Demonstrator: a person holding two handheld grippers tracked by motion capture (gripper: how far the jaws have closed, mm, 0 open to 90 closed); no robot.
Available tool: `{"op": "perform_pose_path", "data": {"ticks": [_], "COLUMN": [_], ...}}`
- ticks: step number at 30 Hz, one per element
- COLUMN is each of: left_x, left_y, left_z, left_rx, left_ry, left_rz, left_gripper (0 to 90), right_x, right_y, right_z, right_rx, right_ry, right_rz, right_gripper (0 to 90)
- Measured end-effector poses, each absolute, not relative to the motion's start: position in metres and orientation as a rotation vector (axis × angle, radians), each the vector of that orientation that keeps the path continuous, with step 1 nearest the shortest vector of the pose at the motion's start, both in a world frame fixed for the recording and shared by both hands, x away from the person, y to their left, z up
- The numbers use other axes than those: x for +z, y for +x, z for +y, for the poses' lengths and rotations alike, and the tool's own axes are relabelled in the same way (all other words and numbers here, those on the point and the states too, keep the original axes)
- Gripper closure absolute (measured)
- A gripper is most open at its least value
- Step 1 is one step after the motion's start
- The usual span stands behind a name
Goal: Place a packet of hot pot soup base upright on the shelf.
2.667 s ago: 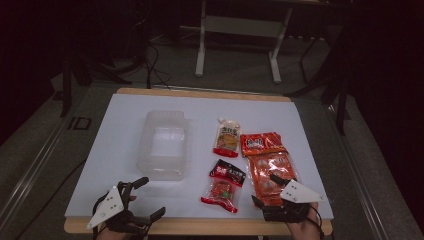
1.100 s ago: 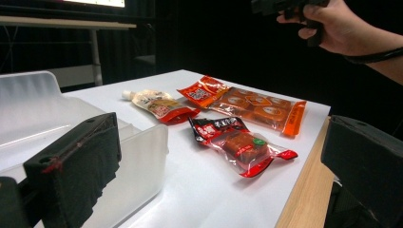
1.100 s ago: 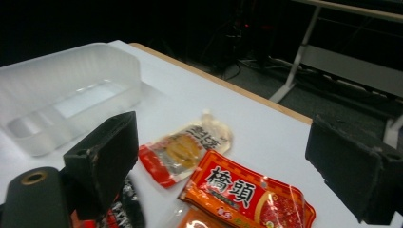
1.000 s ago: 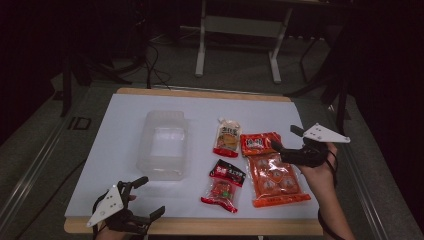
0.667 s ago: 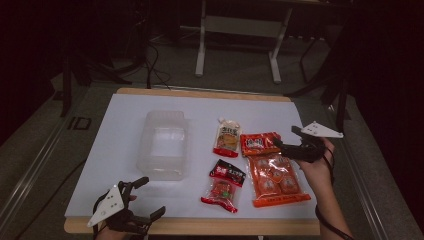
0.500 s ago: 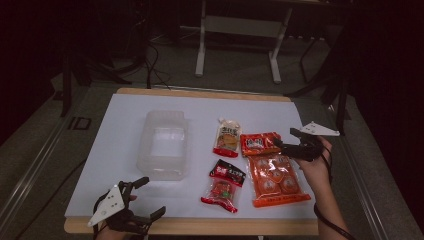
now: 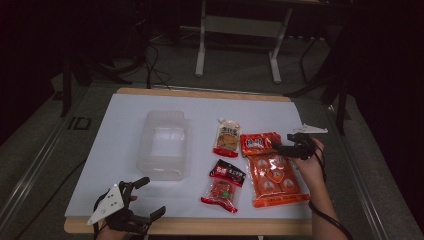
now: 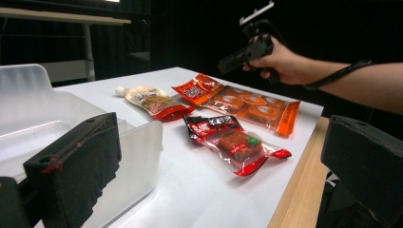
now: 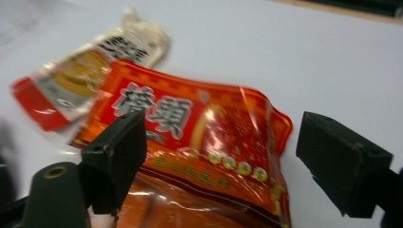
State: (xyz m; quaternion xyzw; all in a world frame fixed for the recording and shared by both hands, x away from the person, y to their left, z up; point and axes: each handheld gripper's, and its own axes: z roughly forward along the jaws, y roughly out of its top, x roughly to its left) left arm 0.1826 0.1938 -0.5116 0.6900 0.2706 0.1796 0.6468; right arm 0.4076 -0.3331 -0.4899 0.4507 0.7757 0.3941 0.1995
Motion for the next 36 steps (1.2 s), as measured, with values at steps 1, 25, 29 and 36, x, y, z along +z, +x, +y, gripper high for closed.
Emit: {"op": "perform_pose_path", "data": {"ticks": [1, 25, 29, 36], "left_x": [-0.512, -0.513, -0.514, -0.513], "left_y": [0.183, 0.185, 0.185, 0.185], "left_z": [0.194, 0.192, 0.192, 0.191], "left_rx": [0.411, 0.402, 0.402, 0.402], "left_ry": [1.571, 1.592, 1.594, 1.596], "left_rz": [0.616, 0.613, 0.614, 0.614], "left_gripper": [0.1, 0.0, 0.0, 0.0], "right_x": [-0.493, -0.538, -0.537, -0.533], "right_y": [0.409, 0.425, 0.422, 0.416], "right_z": [-0.335, -0.329, -0.328, -0.322], "right_rx": [1.096, 0.900, 0.908, 0.899], "right_ry": [1.279, 1.345, 1.338, 1.304], "right_rz": [2.171, 2.217, 2.230, 2.247], "right_gripper": [22.9, 17.1, 26.0, 48.9]}}
